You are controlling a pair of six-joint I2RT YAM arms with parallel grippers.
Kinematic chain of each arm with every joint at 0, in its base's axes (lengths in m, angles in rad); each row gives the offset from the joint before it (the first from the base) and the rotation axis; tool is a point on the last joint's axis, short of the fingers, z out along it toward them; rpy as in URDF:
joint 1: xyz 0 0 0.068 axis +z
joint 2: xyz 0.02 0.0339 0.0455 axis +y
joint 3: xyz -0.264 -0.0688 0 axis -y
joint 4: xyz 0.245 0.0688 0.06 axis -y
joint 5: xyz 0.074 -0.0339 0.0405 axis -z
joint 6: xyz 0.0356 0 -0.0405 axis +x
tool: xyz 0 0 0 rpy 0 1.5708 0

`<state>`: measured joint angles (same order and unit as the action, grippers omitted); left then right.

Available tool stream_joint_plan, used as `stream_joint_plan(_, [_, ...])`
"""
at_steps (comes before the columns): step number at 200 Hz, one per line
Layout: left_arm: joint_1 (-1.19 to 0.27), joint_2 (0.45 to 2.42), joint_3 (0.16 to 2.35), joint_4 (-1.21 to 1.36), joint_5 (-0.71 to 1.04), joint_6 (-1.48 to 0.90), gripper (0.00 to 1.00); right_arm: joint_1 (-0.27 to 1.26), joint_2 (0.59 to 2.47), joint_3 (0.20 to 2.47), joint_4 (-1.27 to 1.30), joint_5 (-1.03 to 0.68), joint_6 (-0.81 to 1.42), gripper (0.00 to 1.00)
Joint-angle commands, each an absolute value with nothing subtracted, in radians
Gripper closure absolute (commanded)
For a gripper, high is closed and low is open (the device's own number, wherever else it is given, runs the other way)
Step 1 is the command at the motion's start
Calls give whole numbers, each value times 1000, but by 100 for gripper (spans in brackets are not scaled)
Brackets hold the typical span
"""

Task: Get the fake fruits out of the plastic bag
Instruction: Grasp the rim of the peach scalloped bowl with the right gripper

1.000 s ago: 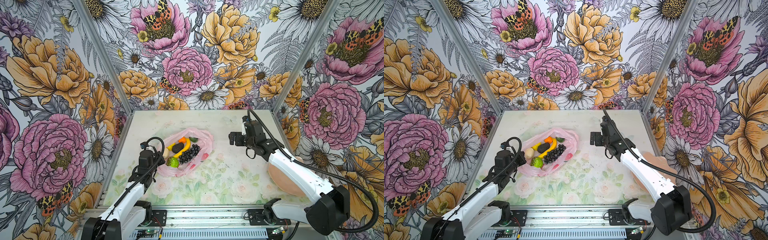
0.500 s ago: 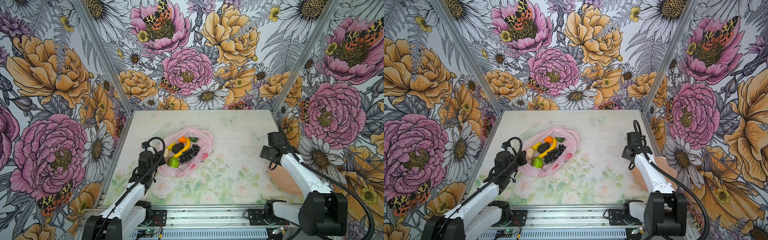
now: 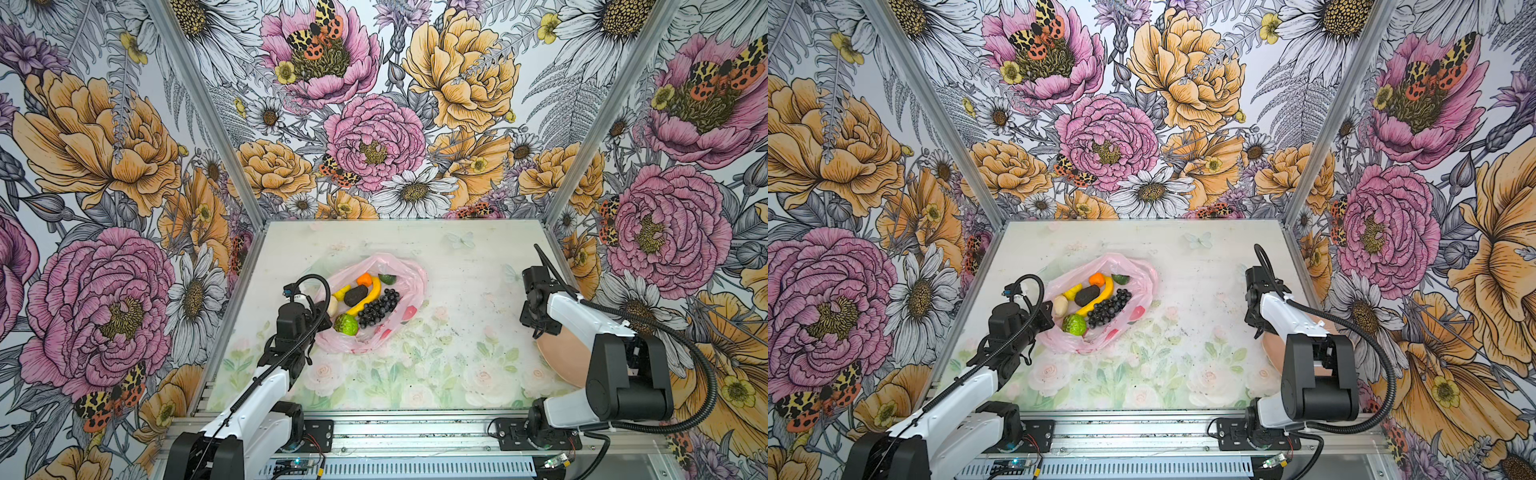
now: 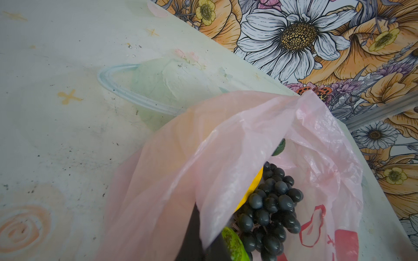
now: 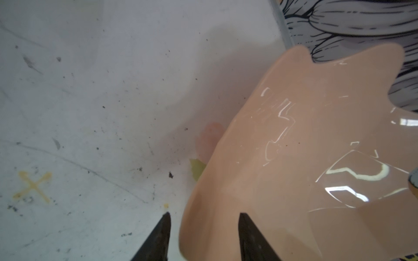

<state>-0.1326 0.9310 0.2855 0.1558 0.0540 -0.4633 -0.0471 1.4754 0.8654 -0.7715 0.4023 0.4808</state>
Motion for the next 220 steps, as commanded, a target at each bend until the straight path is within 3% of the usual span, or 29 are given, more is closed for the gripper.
stream_joint_plan(1, [-124, 922, 273, 184, 77, -450, 100, -47, 1508, 910, -746, 448, 479, 57])
stream_joint_plan(63, [-124, 917, 273, 184, 71, -448, 100, -13, 1544, 928, -747, 497, 451, 74])
stream_joint_plan(117, [-123, 920, 274, 184, 66, -446, 100, 78, 1561, 940, -762, 422, 437, 88])
stream_joint_plan(220, [-122, 918, 272, 183, 56, -445, 100, 501, 1538, 1022, -867, 348, 553, 91])
